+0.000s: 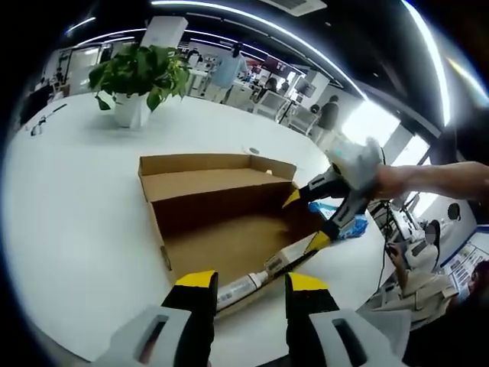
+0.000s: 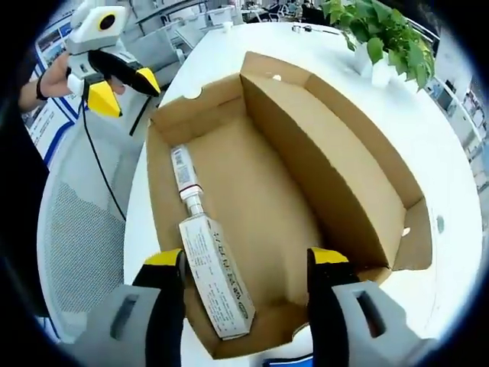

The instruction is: Operate the shoe box by opening the lid, removing the specified soft item, and placing it in the target area until the item is outside and the box remains undamaged.

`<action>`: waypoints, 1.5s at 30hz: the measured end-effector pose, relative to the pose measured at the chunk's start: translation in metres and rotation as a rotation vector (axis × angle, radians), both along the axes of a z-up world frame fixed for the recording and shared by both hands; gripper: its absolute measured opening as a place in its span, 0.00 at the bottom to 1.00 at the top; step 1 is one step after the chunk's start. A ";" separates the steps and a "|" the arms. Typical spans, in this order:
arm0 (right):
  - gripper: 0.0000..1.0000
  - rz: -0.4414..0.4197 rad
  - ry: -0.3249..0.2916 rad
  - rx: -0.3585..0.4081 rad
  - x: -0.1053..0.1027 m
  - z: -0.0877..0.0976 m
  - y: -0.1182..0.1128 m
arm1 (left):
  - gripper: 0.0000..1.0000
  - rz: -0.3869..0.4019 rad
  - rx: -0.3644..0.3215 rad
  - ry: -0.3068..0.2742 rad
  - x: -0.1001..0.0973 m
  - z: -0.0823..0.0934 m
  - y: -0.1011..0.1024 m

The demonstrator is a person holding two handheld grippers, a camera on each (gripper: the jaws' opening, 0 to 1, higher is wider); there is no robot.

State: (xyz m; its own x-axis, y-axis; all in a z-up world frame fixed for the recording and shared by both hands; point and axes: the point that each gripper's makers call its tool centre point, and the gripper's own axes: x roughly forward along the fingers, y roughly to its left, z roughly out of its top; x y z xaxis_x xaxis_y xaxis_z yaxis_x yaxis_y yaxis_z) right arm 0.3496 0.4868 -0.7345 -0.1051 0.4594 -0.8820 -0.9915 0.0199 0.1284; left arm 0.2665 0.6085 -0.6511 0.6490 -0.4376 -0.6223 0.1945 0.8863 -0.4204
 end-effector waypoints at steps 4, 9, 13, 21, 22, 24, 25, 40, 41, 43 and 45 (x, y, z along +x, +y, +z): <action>0.58 -0.003 -0.001 0.000 0.001 -0.002 0.005 | 0.35 -0.002 -0.002 -0.004 0.002 0.002 0.000; 0.57 0.003 -0.026 -0.001 0.003 0.002 0.007 | 0.35 -0.003 0.005 -0.005 0.002 0.003 0.001; 0.56 0.010 -0.001 0.022 -0.007 0.004 0.015 | 0.35 -0.006 0.004 -0.002 0.002 0.002 0.000; 0.59 0.029 -0.053 -0.008 -0.002 0.001 0.016 | 0.35 -0.007 0.003 -0.006 0.002 0.003 -0.003; 0.59 0.027 -0.056 -0.009 -0.002 0.001 0.016 | 0.35 -0.006 0.003 -0.006 0.002 0.003 -0.002; 0.58 0.019 -0.065 -0.016 0.001 0.003 0.015 | 0.35 -0.001 0.003 -0.005 0.000 0.003 -0.001; 0.54 0.020 -0.061 -0.009 -0.001 0.005 0.017 | 0.35 0.002 0.003 -0.004 0.000 0.002 0.000; 0.37 0.160 -0.165 -0.186 -0.006 -0.027 -0.001 | 0.35 0.007 0.005 -0.008 -0.002 0.005 0.002; 0.36 0.147 -0.158 -0.186 -0.005 -0.028 -0.001 | 0.35 0.008 0.005 -0.009 -0.002 0.005 0.002; 0.33 0.105 -0.133 -0.190 -0.005 -0.030 -0.004 | 0.35 0.011 0.005 -0.011 -0.001 0.006 0.004; 0.25 0.076 -0.093 -0.186 -0.009 -0.031 -0.006 | 0.35 0.015 0.003 -0.013 -0.001 0.007 0.005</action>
State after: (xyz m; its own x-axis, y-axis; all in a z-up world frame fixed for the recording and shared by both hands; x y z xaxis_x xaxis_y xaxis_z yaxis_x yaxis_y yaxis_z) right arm 0.3405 0.4809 -0.7652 -0.0473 0.2816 -0.9584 -0.9985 -0.0402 0.0374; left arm 0.2656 0.6136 -0.6440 0.6635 -0.4261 -0.6149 0.1872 0.8903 -0.4150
